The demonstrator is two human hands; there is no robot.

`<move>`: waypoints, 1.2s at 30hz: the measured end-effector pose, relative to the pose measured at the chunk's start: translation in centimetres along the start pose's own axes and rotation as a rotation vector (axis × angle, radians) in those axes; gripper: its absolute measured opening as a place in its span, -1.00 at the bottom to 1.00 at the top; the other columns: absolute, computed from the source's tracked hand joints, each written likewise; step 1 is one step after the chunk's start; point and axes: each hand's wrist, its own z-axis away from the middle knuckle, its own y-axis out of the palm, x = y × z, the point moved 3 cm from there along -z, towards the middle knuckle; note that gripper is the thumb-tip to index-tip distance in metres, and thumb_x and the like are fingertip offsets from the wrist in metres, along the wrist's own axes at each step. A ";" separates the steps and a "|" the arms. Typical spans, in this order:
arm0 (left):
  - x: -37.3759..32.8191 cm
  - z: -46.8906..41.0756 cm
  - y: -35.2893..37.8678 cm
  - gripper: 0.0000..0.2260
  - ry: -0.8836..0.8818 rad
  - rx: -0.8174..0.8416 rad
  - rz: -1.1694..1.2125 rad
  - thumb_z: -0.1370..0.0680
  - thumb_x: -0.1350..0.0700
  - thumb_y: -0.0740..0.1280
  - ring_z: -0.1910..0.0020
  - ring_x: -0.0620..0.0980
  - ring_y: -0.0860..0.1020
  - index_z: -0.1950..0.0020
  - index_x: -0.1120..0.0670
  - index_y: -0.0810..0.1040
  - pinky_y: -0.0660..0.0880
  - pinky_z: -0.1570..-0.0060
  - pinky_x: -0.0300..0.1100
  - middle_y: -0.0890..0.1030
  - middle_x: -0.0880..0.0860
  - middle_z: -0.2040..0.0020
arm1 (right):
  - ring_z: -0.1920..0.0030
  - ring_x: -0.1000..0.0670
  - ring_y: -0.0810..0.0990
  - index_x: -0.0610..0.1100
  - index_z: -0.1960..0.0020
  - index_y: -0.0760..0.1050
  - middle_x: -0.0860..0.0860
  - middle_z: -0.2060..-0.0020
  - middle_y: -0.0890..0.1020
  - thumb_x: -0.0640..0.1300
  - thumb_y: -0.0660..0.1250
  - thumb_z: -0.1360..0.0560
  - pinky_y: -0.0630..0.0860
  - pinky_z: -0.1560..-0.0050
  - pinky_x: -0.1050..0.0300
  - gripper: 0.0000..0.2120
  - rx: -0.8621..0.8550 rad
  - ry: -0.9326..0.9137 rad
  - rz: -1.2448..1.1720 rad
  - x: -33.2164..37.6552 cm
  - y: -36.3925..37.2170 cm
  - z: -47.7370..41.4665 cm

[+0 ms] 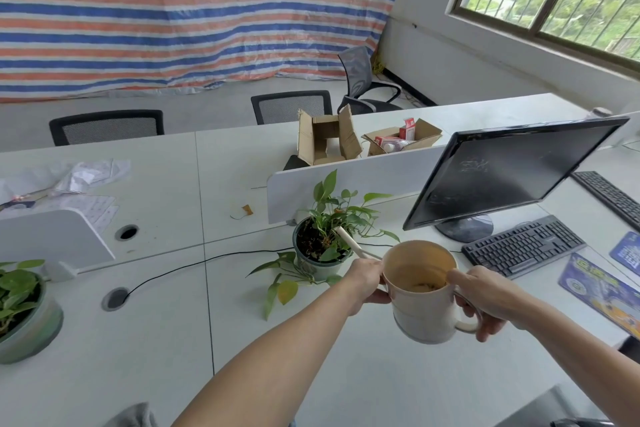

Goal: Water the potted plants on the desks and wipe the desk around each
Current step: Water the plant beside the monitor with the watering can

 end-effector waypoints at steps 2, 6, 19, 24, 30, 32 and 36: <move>-0.1 -0.3 0.4 -0.76 -0.009 0.003 0.000 -0.63 0.12 0.17 0.18 0.10 0.63 -0.10 0.20 0.58 0.62 0.25 -0.14 0.58 0.18 0.00 | 0.36 -0.35 0.69 -0.23 0.28 0.48 -0.08 0.43 0.56 0.01 0.10 -0.57 0.40 0.53 0.22 -0.60 -0.011 0.003 0.003 0.0 -0.3 0.0; -0.7 -0.7 0.9 -0.73 -0.012 0.018 -0.006 -0.62 0.11 0.18 0.16 0.12 0.63 -0.16 0.23 0.57 0.64 0.22 -0.12 0.59 0.19 -0.03 | 0.38 -0.34 0.69 -0.22 0.29 0.48 -0.07 0.46 0.56 0.00 0.11 -0.54 0.40 0.54 0.24 -0.62 -0.031 0.001 0.006 0.1 -0.8 -0.1; -1.3 0.0 -0.8 -0.72 0.031 -0.024 -0.028 -0.64 0.13 0.16 0.23 0.06 0.62 -0.20 0.25 0.55 0.62 0.29 -0.16 0.59 0.16 0.05 | 0.38 -0.33 0.69 -0.22 0.29 0.48 -0.06 0.45 0.56 0.01 0.12 -0.55 0.41 0.52 0.23 -0.61 -0.027 -0.037 0.005 1.2 -0.5 0.1; -0.4 0.5 -1.1 -0.73 0.027 -0.035 -0.048 -0.63 0.14 0.17 0.25 0.05 0.62 -0.17 0.27 0.56 0.62 0.29 -0.16 0.59 0.15 0.08 | 0.38 -0.34 0.69 -0.23 0.29 0.48 -0.06 0.46 0.55 0.00 0.13 -0.54 0.41 0.52 0.22 -0.62 -0.007 -0.040 0.012 0.9 0.2 0.5; 0.8 0.6 -0.4 -0.74 0.017 -0.040 -0.023 -0.61 0.14 0.19 0.26 0.08 0.62 -0.13 0.26 0.58 0.61 0.28 -0.15 0.59 0.16 0.07 | 0.39 -0.32 0.69 -0.23 0.29 0.48 -0.07 0.45 0.56 0.00 0.13 -0.55 0.42 0.52 0.20 -0.61 -0.007 -0.027 0.031 0.2 0.2 1.0; 0.9 0.6 0.0 -0.73 0.017 -0.028 -0.018 -0.61 0.13 0.18 0.25 0.09 0.62 -0.13 0.26 0.58 0.61 0.27 -0.15 0.59 0.16 0.08 | 0.39 -0.32 0.69 -0.23 0.30 0.48 -0.06 0.45 0.55 0.00 0.13 -0.55 0.41 0.52 0.21 -0.61 -0.012 -0.022 0.036 -0.1 0.0 1.1; 0.5 0.4 0.9 -0.76 0.017 0.006 -0.019 -0.62 0.12 0.16 0.25 0.06 0.61 -0.08 0.17 0.59 0.60 0.28 -0.17 0.58 0.15 0.04 | 0.41 -0.30 0.69 -0.22 0.31 0.48 -0.04 0.49 0.56 0.01 0.13 -0.55 0.44 0.50 0.20 -0.60 -0.039 -0.008 0.050 -0.2 -0.6 1.2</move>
